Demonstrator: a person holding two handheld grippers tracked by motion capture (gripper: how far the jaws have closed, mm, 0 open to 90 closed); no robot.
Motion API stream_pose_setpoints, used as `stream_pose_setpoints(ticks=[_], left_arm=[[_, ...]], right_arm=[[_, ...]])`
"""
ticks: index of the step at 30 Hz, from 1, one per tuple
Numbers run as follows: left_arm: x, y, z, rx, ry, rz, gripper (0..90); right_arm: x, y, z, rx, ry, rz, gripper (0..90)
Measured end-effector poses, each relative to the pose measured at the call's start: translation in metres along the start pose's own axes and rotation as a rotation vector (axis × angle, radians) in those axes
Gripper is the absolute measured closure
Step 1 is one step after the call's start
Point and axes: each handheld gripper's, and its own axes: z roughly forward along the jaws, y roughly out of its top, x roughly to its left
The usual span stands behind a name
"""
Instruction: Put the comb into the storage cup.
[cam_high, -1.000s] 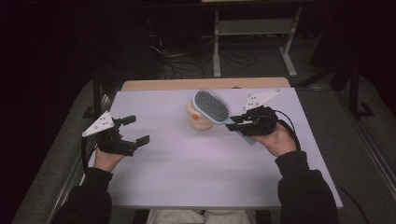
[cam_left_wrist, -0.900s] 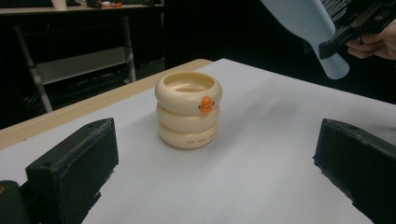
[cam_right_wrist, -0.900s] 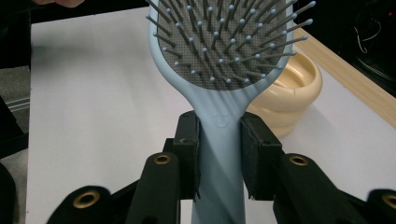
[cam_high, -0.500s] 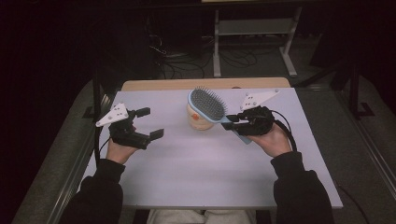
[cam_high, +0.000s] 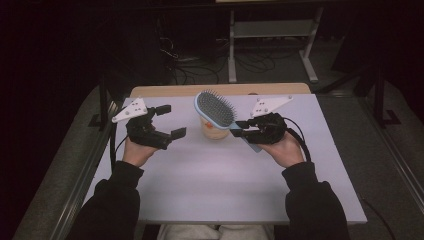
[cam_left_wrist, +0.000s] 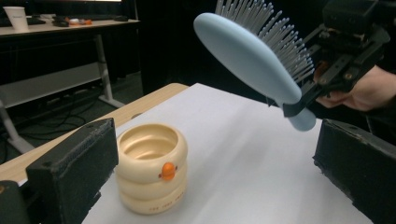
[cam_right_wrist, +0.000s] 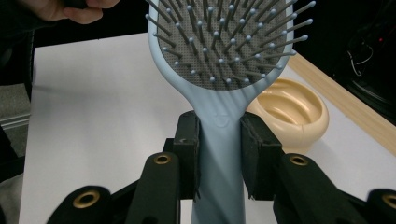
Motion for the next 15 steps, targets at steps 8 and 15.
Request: stream_pose_setpoints(ticks=[8, 15], left_arm=[[-0.001, 0.010, 0.012, 0.001, -0.008, -0.019, 0.0], [-0.003, 0.019, 0.021, -0.004, -0.020, -0.037, 0.0]], right_arm=[[0.005, 0.004, 0.010, -0.007, 0.000, -0.004, 68.6], [0.009, 0.006, 0.018, -0.021, -0.004, -0.007, 68.6]])
